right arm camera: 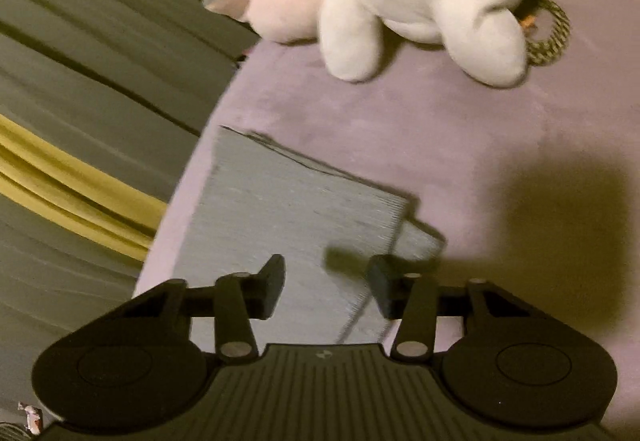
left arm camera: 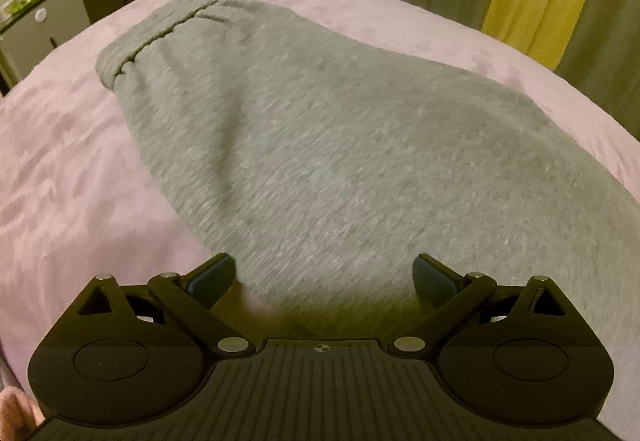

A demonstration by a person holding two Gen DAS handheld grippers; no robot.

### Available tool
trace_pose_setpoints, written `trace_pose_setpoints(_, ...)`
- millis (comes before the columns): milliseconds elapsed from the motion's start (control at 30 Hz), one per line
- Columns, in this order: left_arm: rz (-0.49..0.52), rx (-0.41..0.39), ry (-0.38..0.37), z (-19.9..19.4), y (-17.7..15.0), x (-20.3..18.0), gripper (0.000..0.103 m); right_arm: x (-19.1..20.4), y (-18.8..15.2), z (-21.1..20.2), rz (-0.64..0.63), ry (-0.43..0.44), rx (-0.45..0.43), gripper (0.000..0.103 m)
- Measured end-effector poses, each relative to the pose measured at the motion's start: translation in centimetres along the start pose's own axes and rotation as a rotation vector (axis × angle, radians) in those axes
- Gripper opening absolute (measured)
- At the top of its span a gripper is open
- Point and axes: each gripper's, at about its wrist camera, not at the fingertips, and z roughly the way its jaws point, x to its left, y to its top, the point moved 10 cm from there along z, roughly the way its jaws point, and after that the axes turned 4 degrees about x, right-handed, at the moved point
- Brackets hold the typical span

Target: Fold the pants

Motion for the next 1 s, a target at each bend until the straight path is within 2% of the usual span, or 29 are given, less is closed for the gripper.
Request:
trace_pose_setpoints(100, -0.005, 0.006, -0.001, 0.2, -0.1, 0.1, 0.1, -0.5, -0.8, -0.1, 0.014, -0.032, 0.017, 0.044)
trace_pose_setpoints(233, -0.005, 0.006, -0.001, 0.2, -0.1, 0.0, 0.1, 0.2, -0.5, -0.4, -0.045, -0.091, -0.021, 0.044)
trace_pose_setpoints(300, -0.005, 0.007, 0.0, 0.2, -0.1, 0.0, 0.1, 0.2, -0.7, 0.2, -0.054, -0.093, -0.004, 0.041)
trace_pose_setpoints(367, -0.006, 0.009, 0.0, 0.2, -0.1, 0.0, 0.1, 0.3, -0.8, 1.1, -0.054, -0.097, 0.001, 0.024)
trace_pose_setpoints(433, -0.007, 0.01, -0.001, 0.2, -0.1, 0.1, 0.101, 0.2, -0.8, 1.3, -0.045, -0.114, -0.017, 0.016)
trace_pose_setpoints(533, -0.016, 0.016, -0.006, 0.3, -0.2, 0.1, 0.101, 0.6, -0.7, 0.5, -0.028, -0.075, -0.051, 0.006)
trace_pose_setpoints(667, -0.029, 0.023, -0.013, 0.3, -0.3, 0.3, 0.1, 1.6, -0.7, -1.5, -0.041, -0.004, -0.101, 0.004)
trace_pose_setpoints(767, -0.032, 0.022, -0.013, 0.3, -0.3, 0.3, 0.101, 1.3, -0.6, -3.0, 0.023, 0.052, -0.104, 0.004)
trace_pose_setpoints(833, -0.033, 0.022, -0.014, 0.4, -0.3, 0.3, 0.101, 0.7, -0.6, -3.4, 0.02, 0.036, -0.101, 0.004)
trace_pose_setpoints(1000, -0.037, 0.027, -0.02, 0.4, -0.2, 0.3, 0.101, -1.8, -1.7, -0.9, -0.004, -0.099, -0.063, 0.004)
